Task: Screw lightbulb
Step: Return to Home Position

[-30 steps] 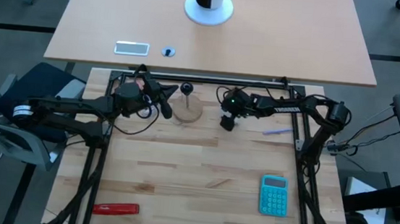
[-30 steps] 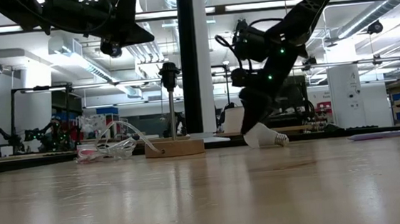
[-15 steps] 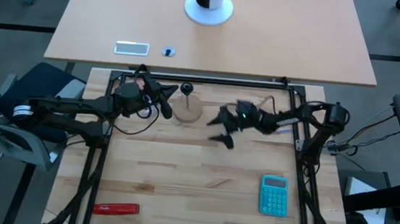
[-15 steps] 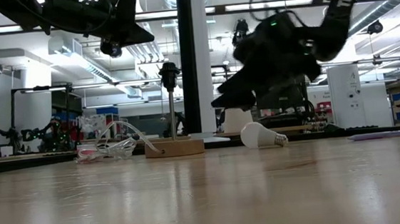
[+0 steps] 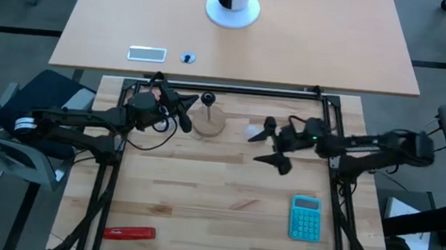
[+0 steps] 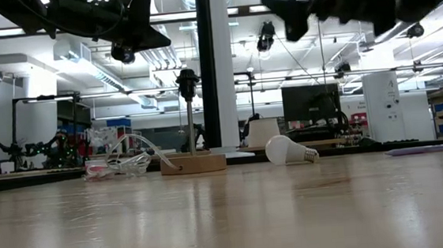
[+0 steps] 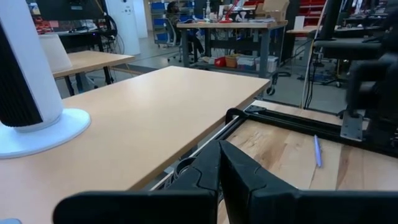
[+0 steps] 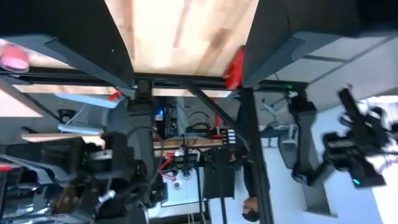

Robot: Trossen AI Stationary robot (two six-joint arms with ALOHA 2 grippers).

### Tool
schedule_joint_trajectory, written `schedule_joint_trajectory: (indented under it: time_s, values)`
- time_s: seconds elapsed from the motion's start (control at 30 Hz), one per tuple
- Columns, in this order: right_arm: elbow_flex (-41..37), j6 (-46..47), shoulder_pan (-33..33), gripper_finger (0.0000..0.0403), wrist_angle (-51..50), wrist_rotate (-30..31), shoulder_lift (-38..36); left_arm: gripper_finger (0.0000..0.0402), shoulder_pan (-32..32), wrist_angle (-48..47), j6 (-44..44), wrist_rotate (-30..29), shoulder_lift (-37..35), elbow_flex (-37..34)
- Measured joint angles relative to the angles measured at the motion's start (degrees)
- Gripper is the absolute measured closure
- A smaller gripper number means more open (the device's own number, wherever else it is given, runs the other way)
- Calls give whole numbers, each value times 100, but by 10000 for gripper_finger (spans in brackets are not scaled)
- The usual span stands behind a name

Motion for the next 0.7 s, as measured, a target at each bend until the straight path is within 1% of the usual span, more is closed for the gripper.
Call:
schedule_joint_trajectory:
  time_s: [0.13,0.23,0.33,0.47,0.53,0.7]
  values:
    - [31,277,58,113,-870,-19,-887,401,0,0,-1,0,0,0]
    - [38,511,56,114,-1170,-18,-1378,401,0,0,0,0,0,0]
    - [40,981,54,111,-1457,-19,-1810,401,2,2,0,0,0,0]
    - [40,2060,54,103,-1474,-18,-2174,401,0,2,0,0,0,0]
    - [40,2438,54,99,-1475,-18,-2302,401,2,2,-2,0,0,0]
    - [40,2604,54,93,-1476,-19,-2429,401,1,1,0,0,0,0]
